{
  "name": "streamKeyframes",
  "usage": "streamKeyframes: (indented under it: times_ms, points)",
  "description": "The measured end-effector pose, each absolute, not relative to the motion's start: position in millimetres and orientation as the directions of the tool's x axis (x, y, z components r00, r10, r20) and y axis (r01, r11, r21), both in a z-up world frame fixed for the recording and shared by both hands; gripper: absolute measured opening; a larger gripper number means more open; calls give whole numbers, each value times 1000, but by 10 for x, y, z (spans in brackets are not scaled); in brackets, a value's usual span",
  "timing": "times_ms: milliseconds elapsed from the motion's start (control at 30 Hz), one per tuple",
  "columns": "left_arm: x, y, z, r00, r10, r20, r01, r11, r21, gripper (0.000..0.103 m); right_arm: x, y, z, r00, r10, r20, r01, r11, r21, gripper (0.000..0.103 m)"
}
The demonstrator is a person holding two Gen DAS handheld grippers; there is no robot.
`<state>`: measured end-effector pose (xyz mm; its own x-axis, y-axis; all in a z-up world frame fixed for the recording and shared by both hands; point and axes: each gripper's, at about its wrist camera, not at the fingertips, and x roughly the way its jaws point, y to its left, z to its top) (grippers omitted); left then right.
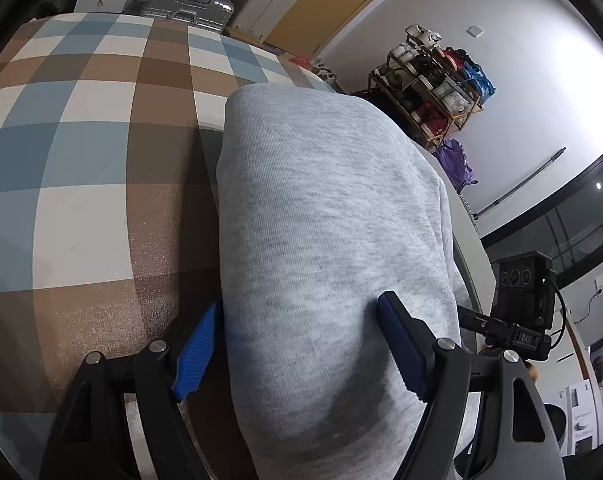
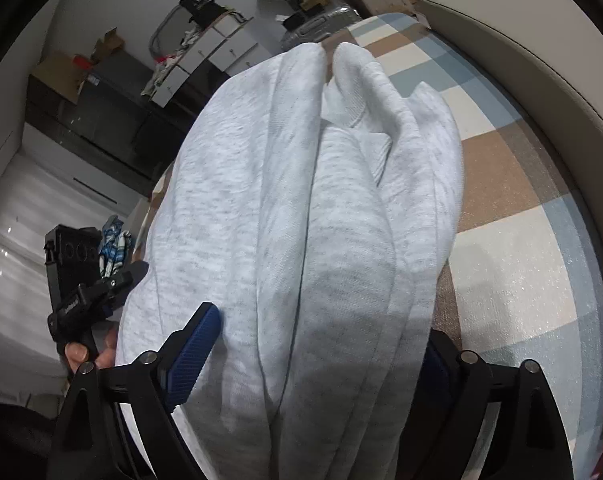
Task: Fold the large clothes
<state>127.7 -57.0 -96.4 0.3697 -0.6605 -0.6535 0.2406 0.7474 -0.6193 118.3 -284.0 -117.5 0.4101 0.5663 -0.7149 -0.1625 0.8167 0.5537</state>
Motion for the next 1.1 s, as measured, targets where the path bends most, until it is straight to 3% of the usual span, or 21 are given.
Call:
streamKeyframes:
  times_ms: [167, 567, 667, 733, 900, 1033, 1100]
  points:
    - [1362, -563, -1051, 333, -706, -626, 223, 703, -675, 74, 1158, -2808, -1182, 460, 572, -679, -195, 811, 551, 92]
    - [1261, -553, -1020, 350, -695, -628, 230, 714, -661, 74, 1130, -2817, -1176, 477, 554, -683, -164, 819, 550, 86]
    - [1263, -552, -1035, 351, -697, -625, 234, 711, -663, 75, 1162, -2883, -1207, 493, 561, -665, -148, 807, 571, 75]
    - [1266, -563, -1034, 354, -696, -625, 229, 712, -664, 75, 1189, -2911, -1229, 507, 552, -662, -118, 805, 581, 62]
    - [1192, -606, -983, 370, -670, -644, 248, 739, -626, 75, 1163, -2884, -1201, 522, 507, -686, -101, 835, 541, 54]
    - [1132, -632, -985, 366, -667, -649, 259, 743, -617, 75, 1192, -2937, -1178, 518, 474, -712, -90, 858, 506, 58]
    - [1125, -613, -998, 361, -672, -647, 261, 739, -622, 75, 1187, -2943, -1130, 518, 442, -732, -80, 877, 473, 67]
